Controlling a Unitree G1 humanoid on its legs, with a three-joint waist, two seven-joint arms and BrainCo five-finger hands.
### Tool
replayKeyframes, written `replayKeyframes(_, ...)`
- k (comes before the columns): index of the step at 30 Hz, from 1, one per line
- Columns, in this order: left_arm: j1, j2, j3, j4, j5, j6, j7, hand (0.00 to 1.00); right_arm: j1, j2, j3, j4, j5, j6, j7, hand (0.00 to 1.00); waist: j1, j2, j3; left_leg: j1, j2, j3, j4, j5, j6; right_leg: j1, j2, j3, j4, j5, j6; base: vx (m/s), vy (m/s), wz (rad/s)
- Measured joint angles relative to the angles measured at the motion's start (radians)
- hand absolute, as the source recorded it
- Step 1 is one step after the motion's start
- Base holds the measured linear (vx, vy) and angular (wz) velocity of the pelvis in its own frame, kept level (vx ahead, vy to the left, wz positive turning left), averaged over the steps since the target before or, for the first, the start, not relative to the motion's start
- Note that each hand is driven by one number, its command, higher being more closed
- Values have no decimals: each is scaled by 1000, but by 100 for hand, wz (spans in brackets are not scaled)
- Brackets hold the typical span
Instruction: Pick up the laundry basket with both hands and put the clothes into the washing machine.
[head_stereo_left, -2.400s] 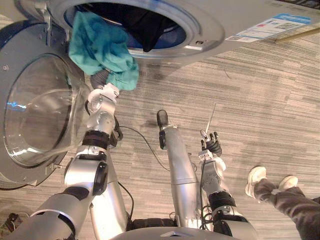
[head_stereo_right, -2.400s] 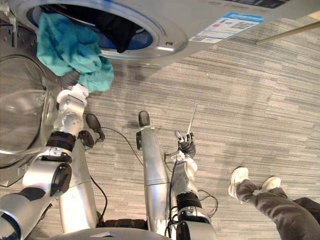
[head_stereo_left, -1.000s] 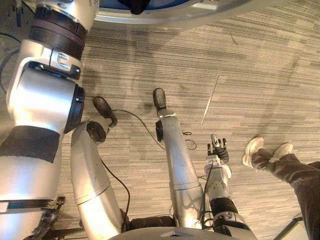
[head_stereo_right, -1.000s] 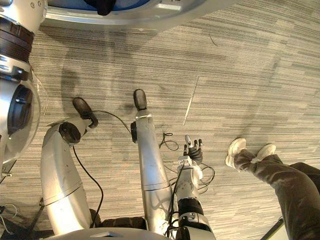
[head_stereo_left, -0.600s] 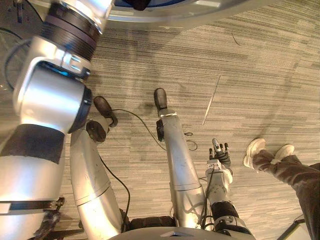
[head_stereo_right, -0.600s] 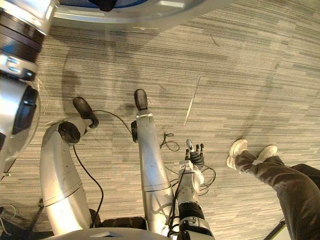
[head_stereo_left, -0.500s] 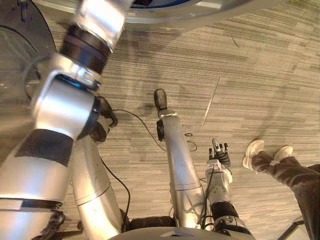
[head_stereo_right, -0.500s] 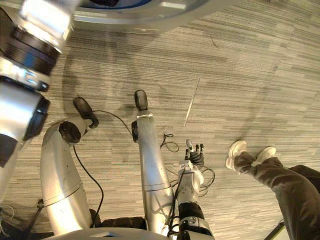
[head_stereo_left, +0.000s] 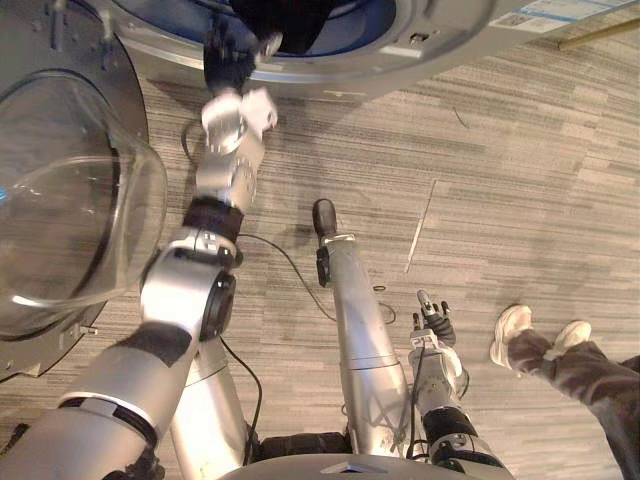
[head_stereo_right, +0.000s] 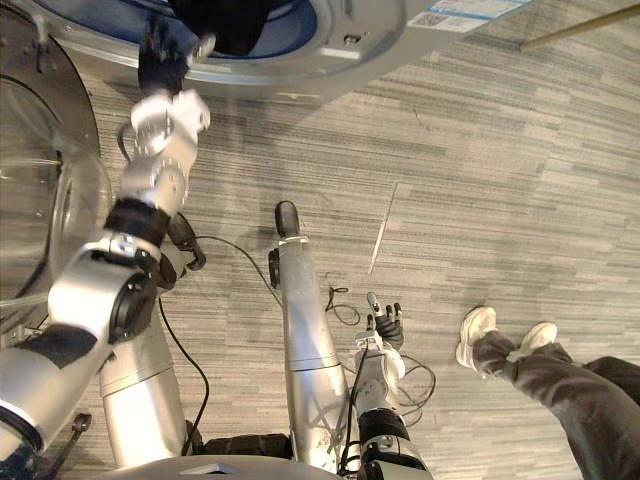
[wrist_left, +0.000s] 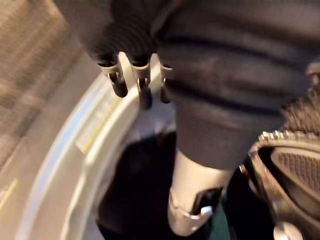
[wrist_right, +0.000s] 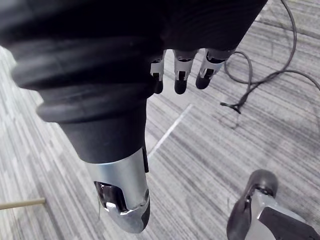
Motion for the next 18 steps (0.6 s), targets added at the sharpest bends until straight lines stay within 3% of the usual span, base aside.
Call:
replayKeyframes(5, 266, -40, -13, -116, 29, -15, -7, 0, -1, -2, 30, 15, -6, 0, 0, 0, 27, 4, -3, 120, -42, -1, -97, 49, -6, 107, -39, -18, -38, -6, -19, 29, -43, 31)
replayKeyframes(10, 521, -40, -97, -199, 48, -23, -75, 0, 7, -2, 42, 44, -8, 4, 0, 0, 53, 19, -11, 325, -104, -2, -286, 111, -20, 295, -89, -47, -151, 5, -36, 54, -90, 31)
replayKeyframes(12, 657, -51, -136, -200, 124, -22, -119, 0, 50, -19, 62, 74, -40, 12, 1, 0, 66, 51, -93, 411, -122, 2, -381, 139, -25, 379, -105, -59, -228, 17, -37, 82, -81, 19)
replayKeyframes(14, 723, -60, -141, -162, 179, -20, -154, 0, 69, -27, 65, 107, -48, 22, 1, 0, 81, 77, -130, 498, -135, 7, -449, 158, -31, 464, -113, -64, -287, 28, -38, 137, -45, 5)
replayKeyframes(18, 840, -71, -100, 4, 321, 4, -216, 0, 123, -30, 69, 157, -110, 63, 9, 0, 87, 96, -236, 698, -158, 31, -616, 204, -35, 641, -126, -73, -416, 46, -38, 180, -22, -3)
